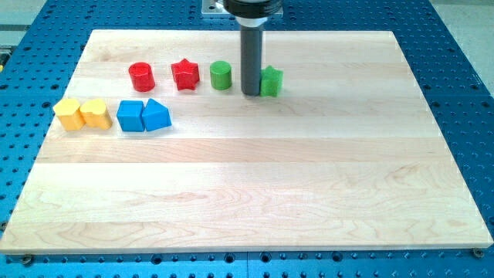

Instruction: Push the green star to the right of the green circle

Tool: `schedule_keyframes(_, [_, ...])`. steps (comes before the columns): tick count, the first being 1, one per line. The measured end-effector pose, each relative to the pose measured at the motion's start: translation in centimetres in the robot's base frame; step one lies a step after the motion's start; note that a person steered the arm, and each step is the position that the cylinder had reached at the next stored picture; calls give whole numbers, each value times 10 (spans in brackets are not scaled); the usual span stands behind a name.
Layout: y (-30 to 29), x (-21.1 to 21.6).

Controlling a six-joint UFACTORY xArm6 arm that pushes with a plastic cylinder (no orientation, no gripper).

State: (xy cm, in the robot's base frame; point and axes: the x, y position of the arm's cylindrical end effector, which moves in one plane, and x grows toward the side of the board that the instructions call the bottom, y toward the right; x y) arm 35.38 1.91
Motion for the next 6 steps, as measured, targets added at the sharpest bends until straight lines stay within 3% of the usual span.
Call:
schedule_keyframes(1, [-3,19])
schedule_keyframes(5, [104,11])
schedule_keyframes(6, [115,-21])
